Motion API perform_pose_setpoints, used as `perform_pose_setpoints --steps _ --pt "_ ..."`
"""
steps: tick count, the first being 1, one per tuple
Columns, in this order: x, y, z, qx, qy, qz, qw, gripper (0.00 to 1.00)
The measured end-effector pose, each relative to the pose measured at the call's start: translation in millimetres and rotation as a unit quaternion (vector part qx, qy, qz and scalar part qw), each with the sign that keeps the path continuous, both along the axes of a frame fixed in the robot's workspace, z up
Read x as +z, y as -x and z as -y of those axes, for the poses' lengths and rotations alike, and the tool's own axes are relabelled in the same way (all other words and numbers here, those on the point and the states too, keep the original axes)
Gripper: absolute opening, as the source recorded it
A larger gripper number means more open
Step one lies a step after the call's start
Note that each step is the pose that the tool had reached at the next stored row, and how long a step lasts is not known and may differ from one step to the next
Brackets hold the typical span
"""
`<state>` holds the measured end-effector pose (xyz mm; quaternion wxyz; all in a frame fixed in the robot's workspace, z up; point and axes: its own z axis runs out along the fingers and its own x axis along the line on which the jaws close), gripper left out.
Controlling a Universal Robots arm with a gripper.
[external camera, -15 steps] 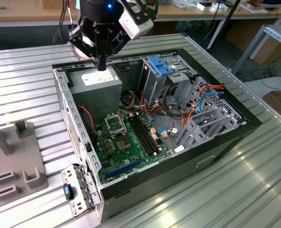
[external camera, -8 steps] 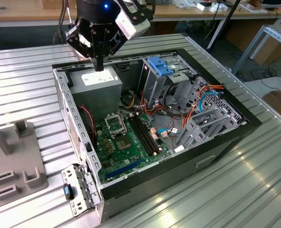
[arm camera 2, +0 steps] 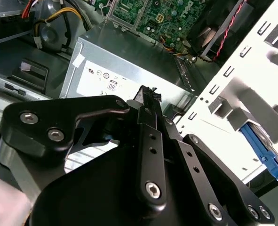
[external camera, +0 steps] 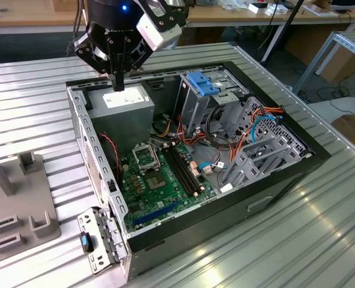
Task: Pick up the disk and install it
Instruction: 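Reach for the disk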
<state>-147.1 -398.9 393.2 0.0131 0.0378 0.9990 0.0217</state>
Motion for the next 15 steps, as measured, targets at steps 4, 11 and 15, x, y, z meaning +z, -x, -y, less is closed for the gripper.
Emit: perform_pose_setpoints --steps 4,11,15 --pt "-0.1 6.5 0.0 0.000 0.0000 0.0000 1.0000 0.11" --pt "-0.4 17.9 0.0 0.000 0.0000 0.0000 1.0000 0.11" --pt "-0.7 26.6 0.0 0.000 0.0001 0.0000 1.0000 0.11"
